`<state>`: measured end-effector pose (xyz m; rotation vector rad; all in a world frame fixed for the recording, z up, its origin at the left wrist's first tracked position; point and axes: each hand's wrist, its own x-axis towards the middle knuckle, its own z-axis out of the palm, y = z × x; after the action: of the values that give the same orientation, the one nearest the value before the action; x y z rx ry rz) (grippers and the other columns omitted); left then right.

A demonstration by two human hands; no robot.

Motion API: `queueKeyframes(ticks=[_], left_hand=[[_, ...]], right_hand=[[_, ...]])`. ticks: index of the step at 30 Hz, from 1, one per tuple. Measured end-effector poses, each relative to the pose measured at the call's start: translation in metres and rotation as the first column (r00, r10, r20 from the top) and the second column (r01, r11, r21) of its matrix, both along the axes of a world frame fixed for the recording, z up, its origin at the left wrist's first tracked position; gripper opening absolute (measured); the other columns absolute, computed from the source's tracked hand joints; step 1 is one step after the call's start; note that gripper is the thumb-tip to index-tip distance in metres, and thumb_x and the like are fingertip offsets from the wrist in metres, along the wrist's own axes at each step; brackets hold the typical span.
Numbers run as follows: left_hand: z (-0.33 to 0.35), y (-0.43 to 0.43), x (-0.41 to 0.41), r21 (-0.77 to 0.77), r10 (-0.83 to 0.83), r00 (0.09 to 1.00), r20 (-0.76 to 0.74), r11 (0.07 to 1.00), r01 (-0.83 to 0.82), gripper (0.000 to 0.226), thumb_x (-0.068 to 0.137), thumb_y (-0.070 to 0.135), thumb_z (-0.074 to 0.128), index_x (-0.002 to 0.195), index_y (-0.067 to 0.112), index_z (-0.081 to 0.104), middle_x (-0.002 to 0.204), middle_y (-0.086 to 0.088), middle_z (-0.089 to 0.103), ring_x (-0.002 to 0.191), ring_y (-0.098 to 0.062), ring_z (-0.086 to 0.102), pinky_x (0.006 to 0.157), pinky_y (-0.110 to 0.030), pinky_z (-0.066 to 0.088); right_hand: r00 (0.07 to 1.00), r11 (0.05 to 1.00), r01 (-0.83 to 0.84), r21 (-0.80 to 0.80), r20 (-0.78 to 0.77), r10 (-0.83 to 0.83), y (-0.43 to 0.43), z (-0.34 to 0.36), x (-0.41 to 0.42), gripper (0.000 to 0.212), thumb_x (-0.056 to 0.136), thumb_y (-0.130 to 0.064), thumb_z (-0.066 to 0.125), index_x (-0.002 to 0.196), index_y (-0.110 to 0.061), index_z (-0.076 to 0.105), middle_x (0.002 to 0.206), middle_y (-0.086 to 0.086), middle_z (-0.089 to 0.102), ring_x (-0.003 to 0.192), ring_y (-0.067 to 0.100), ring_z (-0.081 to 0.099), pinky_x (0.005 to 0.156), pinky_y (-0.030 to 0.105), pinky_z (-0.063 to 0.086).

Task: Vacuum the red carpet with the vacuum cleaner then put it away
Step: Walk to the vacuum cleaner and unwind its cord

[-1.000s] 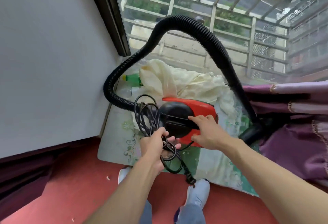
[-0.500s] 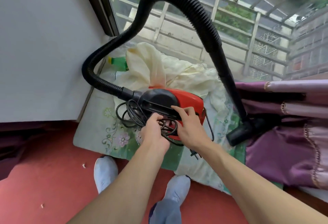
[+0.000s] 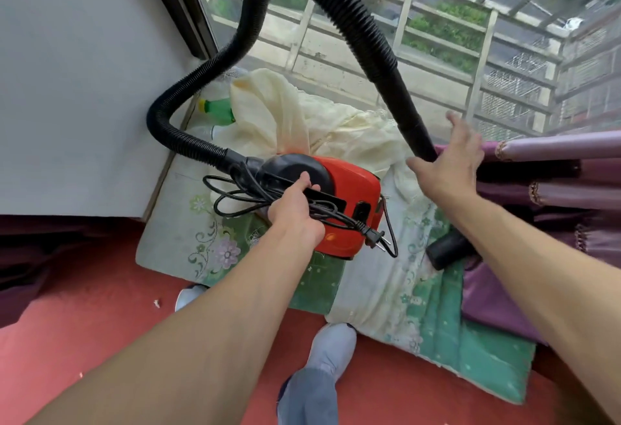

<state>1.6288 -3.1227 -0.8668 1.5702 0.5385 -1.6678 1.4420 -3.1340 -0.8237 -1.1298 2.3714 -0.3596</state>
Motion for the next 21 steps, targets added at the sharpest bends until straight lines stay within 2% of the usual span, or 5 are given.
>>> queueKeyframes(ticks=[4, 7, 10, 17, 21], left_hand=[[-0.002, 0.006, 0.002, 0.020, -0.030, 1.000, -0.005, 0.999, 0.031, 0.015, 0.092, 0.007, 0.067, 0.106, 0.006, 0.062, 0.077, -0.005, 0.064, 0.071, -0.018, 0.065, 0.060, -0.037, 0.053], [0.006, 0.014, 0.004, 0.047, -0.048, 0.999, 0.019, 0.998, 0.047, 0.008, 0.094, 0.004, 0.064, 0.088, 0.005, 0.059, 0.077, -0.006, 0.061, 0.070, -0.018, 0.062, 0.060, -0.036, 0.051], [0.026, 0.025, 0.009, 0.053, -0.129, 0.990, 0.056, 0.991, 0.127, 0.006, 0.094, 0.002, 0.063, 0.097, 0.004, 0.058, 0.076, -0.006, 0.060, 0.069, -0.018, 0.060, 0.061, -0.034, 0.049], [0.098, 0.074, 0.029, 0.058, -0.278, 0.935, 0.222, 0.961, 0.272, 0.041, 0.088, 0.007, 0.072, 0.127, -0.001, 0.058, 0.079, -0.005, 0.061, 0.059, -0.016, 0.056, 0.055, -0.028, 0.046], [0.163, 0.108, 0.053, 0.045, -0.324, 0.895, 0.306, 0.944, 0.326, 0.023, 0.086, 0.000, 0.072, 0.106, 0.004, 0.061, 0.073, -0.008, 0.057, 0.056, -0.018, 0.051, 0.062, -0.031, 0.046]], right_hand=[[0.993, 0.989, -0.110, 0.095, 0.045, 0.106, -0.012, -0.013, -0.003, 0.047, 0.089, -0.025, 0.069, 0.131, -0.025, 0.049, 0.138, 0.008, 0.050, 0.132, 0.031, 0.034, 0.105, 0.045, 0.031], [0.961, 0.955, -0.267, 0.130, 0.108, 0.254, -0.003, -0.013, 0.003, 0.038, 0.091, -0.023, 0.067, 0.123, -0.020, 0.046, 0.123, 0.009, 0.062, 0.115, 0.033, 0.054, 0.089, 0.042, 0.041], [0.913, 0.912, -0.396, 0.103, 0.146, 0.380, 0.013, 0.006, 0.004, 0.035, 0.094, -0.023, 0.062, 0.123, -0.020, 0.042, 0.116, 0.008, 0.061, 0.099, 0.031, 0.059, 0.077, 0.036, 0.037], [0.884, 0.895, -0.445, 0.005, 0.164, 0.439, 0.047, 0.082, 0.016, 0.027, 0.095, -0.020, 0.059, 0.117, -0.020, 0.045, 0.102, 0.004, 0.061, 0.094, 0.033, 0.061, 0.071, 0.035, 0.034], [0.869, 0.889, -0.459, -0.005, 0.209, 0.449, 0.082, 0.136, 0.035, 0.030, 0.095, -0.024, 0.060, 0.113, -0.027, 0.036, 0.100, 0.009, 0.066, 0.086, 0.037, 0.065, 0.077, 0.047, 0.051]])
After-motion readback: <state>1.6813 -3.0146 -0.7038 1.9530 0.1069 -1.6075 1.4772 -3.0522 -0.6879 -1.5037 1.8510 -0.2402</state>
